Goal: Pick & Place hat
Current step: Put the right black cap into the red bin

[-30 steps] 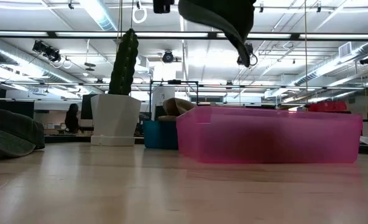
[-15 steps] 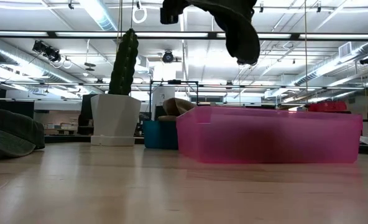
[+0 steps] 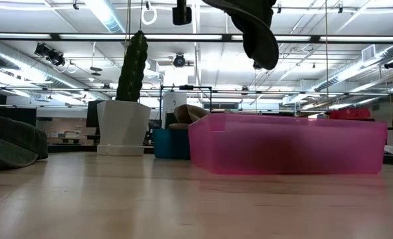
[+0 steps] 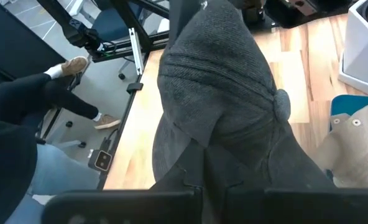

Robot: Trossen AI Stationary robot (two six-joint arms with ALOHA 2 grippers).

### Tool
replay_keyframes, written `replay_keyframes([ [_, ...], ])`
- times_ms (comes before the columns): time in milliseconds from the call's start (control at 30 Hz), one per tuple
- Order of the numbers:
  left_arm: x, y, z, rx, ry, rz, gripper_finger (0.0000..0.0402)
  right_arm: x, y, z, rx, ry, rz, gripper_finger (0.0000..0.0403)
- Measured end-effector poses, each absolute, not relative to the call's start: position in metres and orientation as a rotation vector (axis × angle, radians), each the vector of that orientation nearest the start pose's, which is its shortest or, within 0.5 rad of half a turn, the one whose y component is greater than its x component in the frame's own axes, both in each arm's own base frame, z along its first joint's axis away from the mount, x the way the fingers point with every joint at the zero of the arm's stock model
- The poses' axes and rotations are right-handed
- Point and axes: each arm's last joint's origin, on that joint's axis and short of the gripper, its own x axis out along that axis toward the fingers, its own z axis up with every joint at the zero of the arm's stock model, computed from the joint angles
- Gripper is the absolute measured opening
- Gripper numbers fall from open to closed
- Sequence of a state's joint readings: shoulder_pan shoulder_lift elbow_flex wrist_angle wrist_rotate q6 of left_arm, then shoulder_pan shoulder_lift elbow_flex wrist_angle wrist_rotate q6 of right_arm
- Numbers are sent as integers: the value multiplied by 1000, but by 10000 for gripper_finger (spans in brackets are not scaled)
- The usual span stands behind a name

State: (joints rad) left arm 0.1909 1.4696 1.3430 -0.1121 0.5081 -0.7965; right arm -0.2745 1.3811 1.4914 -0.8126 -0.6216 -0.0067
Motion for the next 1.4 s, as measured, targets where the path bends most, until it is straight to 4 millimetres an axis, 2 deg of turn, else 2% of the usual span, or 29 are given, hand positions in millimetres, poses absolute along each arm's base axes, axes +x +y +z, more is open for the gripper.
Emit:
replay_keyframes([
  [67, 331, 50, 373, -861, 339, -211, 13, 270, -59, 390, 305, 644, 335, 6],
  [233, 333, 44, 376, -773, 301, -235, 6, 268, -58, 387, 347, 683, 330, 47],
  [367, 334, 43, 383, -748, 235, -264, 5, 261, -56, 383, 388, 756, 326, 105],
  [600, 334, 44, 395, -681, 104, -300, 4, 242, -53, 376, 498, 930, 283, 230],
  [733, 333, 45, 402, -612, 25, -270, 3, 224, -54, 376, 581, 1022, 208, 272],
  [900, 328, 48, 411, -432, -83, -143, 3, 193, -53, 388, 581, 1030, 30, 276],
  [1100, 321, 46, 433, -104, -311, 0, 3, 160, -52, 409, 610, 868, -269, 258],
  [1267, 315, 44, 448, 121, -467, 70, 3, 153, -57, 413, 778, 659, -355, 248],
  [1400, 313, 46, 450, 216, -489, 181, 3, 161, -62, 410, 985, 481, -268, 249],
])
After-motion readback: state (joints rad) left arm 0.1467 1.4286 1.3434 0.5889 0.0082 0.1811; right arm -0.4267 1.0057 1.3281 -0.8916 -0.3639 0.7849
